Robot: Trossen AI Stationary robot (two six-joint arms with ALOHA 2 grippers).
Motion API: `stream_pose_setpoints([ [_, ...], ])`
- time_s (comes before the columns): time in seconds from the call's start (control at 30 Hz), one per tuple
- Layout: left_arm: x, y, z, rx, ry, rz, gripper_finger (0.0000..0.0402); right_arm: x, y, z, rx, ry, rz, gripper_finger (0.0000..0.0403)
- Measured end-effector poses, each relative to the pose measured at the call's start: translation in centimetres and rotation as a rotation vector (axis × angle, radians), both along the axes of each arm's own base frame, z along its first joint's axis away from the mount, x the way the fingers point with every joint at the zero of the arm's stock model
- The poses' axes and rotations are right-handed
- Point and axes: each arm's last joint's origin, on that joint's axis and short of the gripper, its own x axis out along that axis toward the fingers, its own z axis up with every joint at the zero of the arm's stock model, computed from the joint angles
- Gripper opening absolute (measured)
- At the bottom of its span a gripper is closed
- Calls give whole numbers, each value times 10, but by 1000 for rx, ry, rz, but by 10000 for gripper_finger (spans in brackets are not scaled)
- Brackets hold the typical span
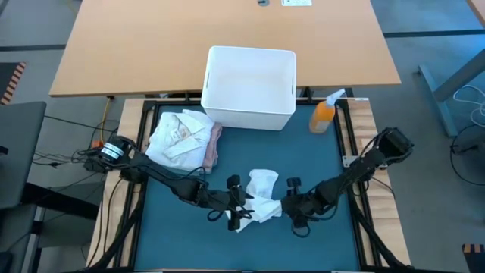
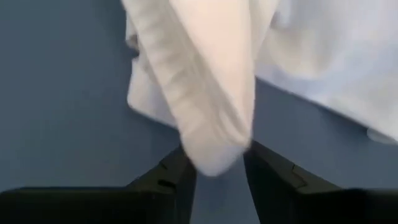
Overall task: Fold Laundry from Bin
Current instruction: Fold the white shorts
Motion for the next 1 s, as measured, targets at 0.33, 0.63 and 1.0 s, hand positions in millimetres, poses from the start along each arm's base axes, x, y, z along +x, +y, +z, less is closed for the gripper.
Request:
stream_pose_setpoints([
  [0.33, 0, 0, 0, 4, 2, -2, 210, 14, 9, 42, 51, -108, 76, 17],
  [0.63, -4, -2, 31, -63, -74, -103, 210, 21, -4, 149, 225, -260, 80, 23],
  [1.0, 0, -10, 74, 34, -140, -76, 210, 47, -13, 157, 365, -169, 135, 21],
])
